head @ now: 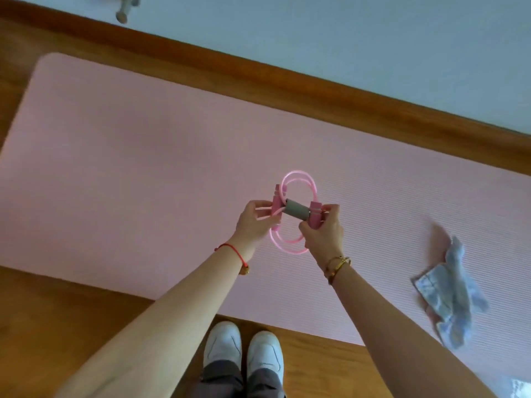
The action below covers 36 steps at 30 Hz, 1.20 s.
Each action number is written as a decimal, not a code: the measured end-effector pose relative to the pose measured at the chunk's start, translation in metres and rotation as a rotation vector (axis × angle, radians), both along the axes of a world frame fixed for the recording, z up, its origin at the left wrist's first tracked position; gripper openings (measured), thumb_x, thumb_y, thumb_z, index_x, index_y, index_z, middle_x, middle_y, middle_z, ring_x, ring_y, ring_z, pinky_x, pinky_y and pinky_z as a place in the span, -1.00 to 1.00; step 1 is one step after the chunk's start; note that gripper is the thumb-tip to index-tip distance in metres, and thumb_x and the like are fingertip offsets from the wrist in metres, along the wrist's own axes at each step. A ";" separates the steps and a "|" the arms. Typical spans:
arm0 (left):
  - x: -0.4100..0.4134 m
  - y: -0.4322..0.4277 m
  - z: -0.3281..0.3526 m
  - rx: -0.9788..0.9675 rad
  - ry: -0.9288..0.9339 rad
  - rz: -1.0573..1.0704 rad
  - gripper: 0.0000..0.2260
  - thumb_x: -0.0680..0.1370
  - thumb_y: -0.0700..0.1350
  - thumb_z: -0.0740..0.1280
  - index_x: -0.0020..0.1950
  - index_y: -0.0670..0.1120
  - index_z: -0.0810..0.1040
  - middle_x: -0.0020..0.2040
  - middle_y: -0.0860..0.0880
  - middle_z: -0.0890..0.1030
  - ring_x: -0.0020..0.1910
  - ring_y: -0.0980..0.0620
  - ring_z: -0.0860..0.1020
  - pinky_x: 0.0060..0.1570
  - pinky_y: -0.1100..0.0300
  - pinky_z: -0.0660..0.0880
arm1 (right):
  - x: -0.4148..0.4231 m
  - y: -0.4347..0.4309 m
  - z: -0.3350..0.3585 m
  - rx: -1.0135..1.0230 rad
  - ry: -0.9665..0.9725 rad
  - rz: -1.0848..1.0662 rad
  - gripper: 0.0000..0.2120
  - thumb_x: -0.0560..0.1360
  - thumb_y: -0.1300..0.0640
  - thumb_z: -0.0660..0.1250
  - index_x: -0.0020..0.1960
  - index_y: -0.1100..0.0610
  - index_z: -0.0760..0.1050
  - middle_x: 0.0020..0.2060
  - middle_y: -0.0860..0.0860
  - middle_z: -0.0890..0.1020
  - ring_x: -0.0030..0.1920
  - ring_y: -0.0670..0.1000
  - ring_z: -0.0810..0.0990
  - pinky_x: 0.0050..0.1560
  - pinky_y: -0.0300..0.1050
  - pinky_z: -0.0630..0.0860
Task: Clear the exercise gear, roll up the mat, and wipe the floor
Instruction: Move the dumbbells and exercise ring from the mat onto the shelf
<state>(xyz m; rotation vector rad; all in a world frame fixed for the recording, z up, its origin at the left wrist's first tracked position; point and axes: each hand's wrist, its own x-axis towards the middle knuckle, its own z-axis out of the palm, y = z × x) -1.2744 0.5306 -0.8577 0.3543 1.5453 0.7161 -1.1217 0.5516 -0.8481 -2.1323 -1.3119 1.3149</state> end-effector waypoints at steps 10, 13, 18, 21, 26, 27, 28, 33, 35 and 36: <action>-0.085 0.001 0.247 0.233 -0.052 0.167 -0.66 0.51 -0.15 0.48 0.25 -0.09 0.52 0.15 -0.15 0.64 0.15 -0.23 0.63 0.14 -0.03 0.61 | -0.085 0.033 0.229 0.140 0.182 0.096 -0.60 0.44 0.29 0.41 0.17 0.08 0.31 -0.05 -0.02 0.54 -0.05 0.10 0.62 -0.06 0.05 0.66; -0.118 -0.009 0.329 0.299 -0.033 0.222 -0.67 0.50 -0.13 0.49 0.24 -0.08 0.55 0.14 -0.16 0.66 0.14 -0.24 0.63 0.08 0.02 0.64 | -0.119 0.033 0.304 0.186 0.232 0.167 -0.59 0.45 0.25 0.41 0.19 0.07 0.30 -0.02 0.01 0.58 -0.07 0.10 0.63 -0.08 0.06 0.66; -0.173 -0.046 0.467 0.389 0.038 0.336 -0.65 0.48 -0.06 0.51 0.24 -0.04 0.57 0.11 -0.09 0.68 0.13 -0.17 0.65 0.01 0.14 0.64 | -0.183 0.013 0.433 0.263 0.341 0.301 -0.65 0.46 0.25 0.39 0.11 0.06 0.30 -0.09 0.08 0.61 -0.13 0.20 0.63 -0.15 0.13 0.65; -0.204 -0.079 0.535 0.434 0.062 0.413 -0.63 0.47 -0.01 0.51 0.26 0.03 0.56 0.17 -0.04 0.67 0.17 -0.11 0.64 0.08 0.10 0.61 | -0.224 -0.006 0.498 0.269 0.392 0.370 -0.65 0.47 0.25 0.40 0.12 0.06 0.29 -0.11 0.09 0.62 -0.13 0.22 0.64 -0.12 0.18 0.66; -0.256 -0.151 0.621 0.498 0.071 0.546 -0.63 0.52 -0.04 0.44 0.33 0.02 0.57 0.20 0.03 0.68 0.23 0.01 0.63 0.09 0.21 0.58 | -0.295 -0.050 0.585 0.256 0.486 0.567 -0.65 0.48 0.31 0.39 0.15 0.15 0.31 -0.18 0.03 0.60 -0.19 0.16 0.63 -0.13 0.13 0.64; -0.266 -0.168 0.633 0.507 0.078 0.589 -0.66 0.54 -0.07 0.42 0.32 0.01 0.57 0.19 0.02 0.68 0.22 0.02 0.63 0.08 0.24 0.58 | -0.311 -0.060 0.598 0.254 0.506 0.617 -0.65 0.48 0.32 0.40 0.15 0.16 0.31 -0.18 0.06 0.60 -0.22 0.13 0.62 -0.16 0.07 0.64; -0.276 -0.186 0.644 0.515 0.089 0.632 -0.66 0.55 -0.08 0.41 0.34 0.00 0.56 0.20 0.02 0.68 0.21 0.02 0.63 0.12 0.23 0.58 | -0.327 -0.072 0.610 0.255 0.523 0.666 -0.65 0.47 0.33 0.40 0.14 0.16 0.32 -0.17 0.08 0.60 -0.24 0.09 0.61 -0.22 -0.04 0.64; -0.328 -0.289 0.671 0.492 0.186 0.869 -0.61 0.48 0.05 0.46 0.29 0.01 0.61 0.09 -0.04 0.69 0.17 -0.09 0.62 0.23 0.06 0.54 | -0.410 -0.150 0.642 0.243 0.543 0.917 -0.67 0.46 0.26 0.45 0.12 0.15 0.37 -0.13 0.05 0.58 -0.25 0.00 0.61 -0.38 -0.32 0.56; -0.350 -0.333 0.671 0.465 0.210 0.958 -0.67 0.52 0.00 0.45 0.27 0.00 0.61 0.10 -0.09 0.68 0.18 -0.13 0.62 0.24 0.03 0.56 | -0.444 -0.188 0.645 0.211 0.526 1.013 -0.69 0.48 0.20 0.45 0.13 0.15 0.38 -0.12 0.06 0.60 -0.22 0.04 0.64 -0.36 -0.27 0.59; -0.362 -0.358 0.670 0.452 0.226 1.002 -0.68 0.54 -0.01 0.43 0.28 -0.01 0.61 0.11 -0.10 0.68 0.17 -0.13 0.62 0.23 0.04 0.56 | -0.464 -0.211 0.645 0.193 0.515 1.060 -0.70 0.50 0.19 0.43 0.13 0.15 0.37 -0.11 0.07 0.59 -0.23 0.04 0.64 -0.37 -0.27 0.59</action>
